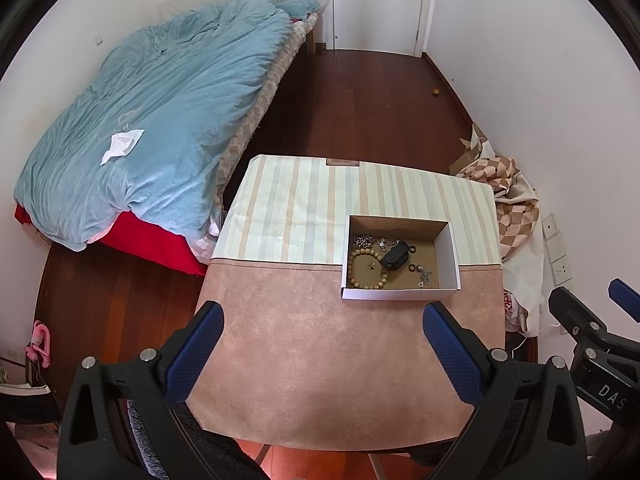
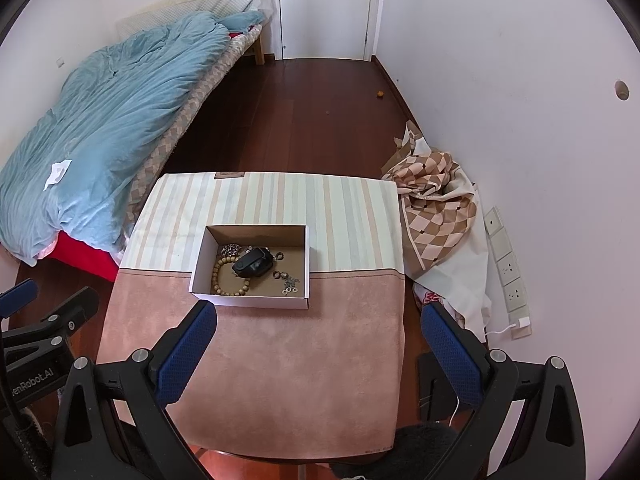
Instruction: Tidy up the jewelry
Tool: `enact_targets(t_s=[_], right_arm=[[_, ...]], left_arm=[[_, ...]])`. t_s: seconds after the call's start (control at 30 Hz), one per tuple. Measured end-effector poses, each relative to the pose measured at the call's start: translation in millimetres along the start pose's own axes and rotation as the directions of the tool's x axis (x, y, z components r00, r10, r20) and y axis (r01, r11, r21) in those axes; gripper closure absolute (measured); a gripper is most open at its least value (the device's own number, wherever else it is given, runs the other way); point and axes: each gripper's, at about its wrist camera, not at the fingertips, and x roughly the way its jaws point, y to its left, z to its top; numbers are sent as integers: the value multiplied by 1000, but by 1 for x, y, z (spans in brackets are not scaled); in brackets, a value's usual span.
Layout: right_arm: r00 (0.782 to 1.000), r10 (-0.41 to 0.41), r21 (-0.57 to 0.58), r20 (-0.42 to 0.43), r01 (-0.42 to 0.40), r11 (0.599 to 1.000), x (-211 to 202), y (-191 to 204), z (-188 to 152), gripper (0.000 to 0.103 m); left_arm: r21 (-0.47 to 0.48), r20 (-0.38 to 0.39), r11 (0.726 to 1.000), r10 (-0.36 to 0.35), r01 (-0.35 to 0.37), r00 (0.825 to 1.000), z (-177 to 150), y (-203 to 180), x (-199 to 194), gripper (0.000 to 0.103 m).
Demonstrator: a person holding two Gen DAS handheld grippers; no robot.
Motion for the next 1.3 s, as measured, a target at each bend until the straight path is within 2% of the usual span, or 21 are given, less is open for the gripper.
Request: enact_targets(t_s=[0.93, 1.3], right_arm=[[1000, 3, -1, 0, -3, 1000, -1, 0, 0, 0], [1000, 1, -9, -3, -1, 1000, -1, -2, 0, 0]], left_arm=[[0, 3, 1000, 0, 0, 1000, 1, -2, -2, 1], [5, 1, 1000, -21, 21, 1000, -1, -3, -4, 1]])
